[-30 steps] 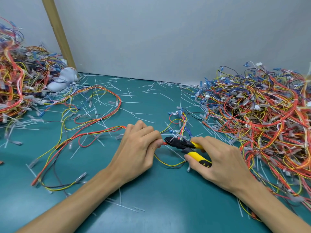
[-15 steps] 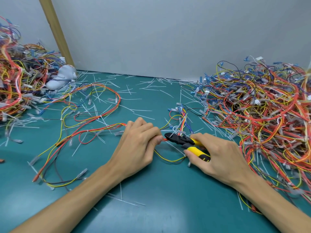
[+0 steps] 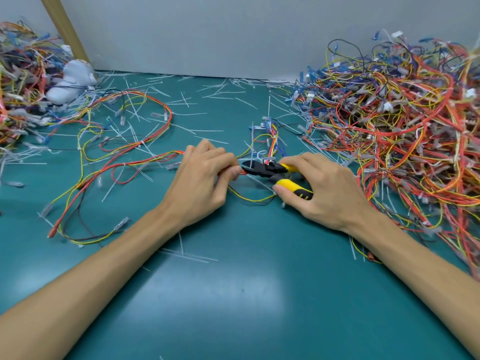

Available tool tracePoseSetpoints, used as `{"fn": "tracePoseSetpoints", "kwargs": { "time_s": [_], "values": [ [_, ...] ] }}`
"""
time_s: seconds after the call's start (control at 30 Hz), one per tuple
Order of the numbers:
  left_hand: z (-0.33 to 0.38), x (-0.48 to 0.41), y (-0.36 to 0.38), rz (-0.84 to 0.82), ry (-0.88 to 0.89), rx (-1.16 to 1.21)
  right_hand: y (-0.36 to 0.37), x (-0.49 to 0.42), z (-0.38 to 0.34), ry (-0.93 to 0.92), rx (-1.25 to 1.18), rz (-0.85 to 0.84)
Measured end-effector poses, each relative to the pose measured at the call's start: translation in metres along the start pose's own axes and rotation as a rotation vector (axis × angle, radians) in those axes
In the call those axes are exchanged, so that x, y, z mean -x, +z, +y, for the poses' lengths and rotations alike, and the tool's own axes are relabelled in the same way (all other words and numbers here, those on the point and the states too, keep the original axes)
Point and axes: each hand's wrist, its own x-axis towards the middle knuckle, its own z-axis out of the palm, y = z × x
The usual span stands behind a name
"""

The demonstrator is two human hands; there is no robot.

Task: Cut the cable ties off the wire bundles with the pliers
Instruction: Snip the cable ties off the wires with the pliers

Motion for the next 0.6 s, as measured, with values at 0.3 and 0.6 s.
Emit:
{"fn": "tracePoseSetpoints", "kwargs": {
  "time_s": [0.3, 0.6],
  "values": [
    [-0.0009, 0.0001, 0.0007, -0.015, 0.019, -0.012, -0.0002, -0.002, -0.0005, 0.037, -0.002, -0.044],
    [-0.0014, 0.0003, 0.0018, -0.008, 0.019, -0.008, 0.0005, -0.0006, 0.0004, -0.007, 0.018, -0.022]
  ]
}}
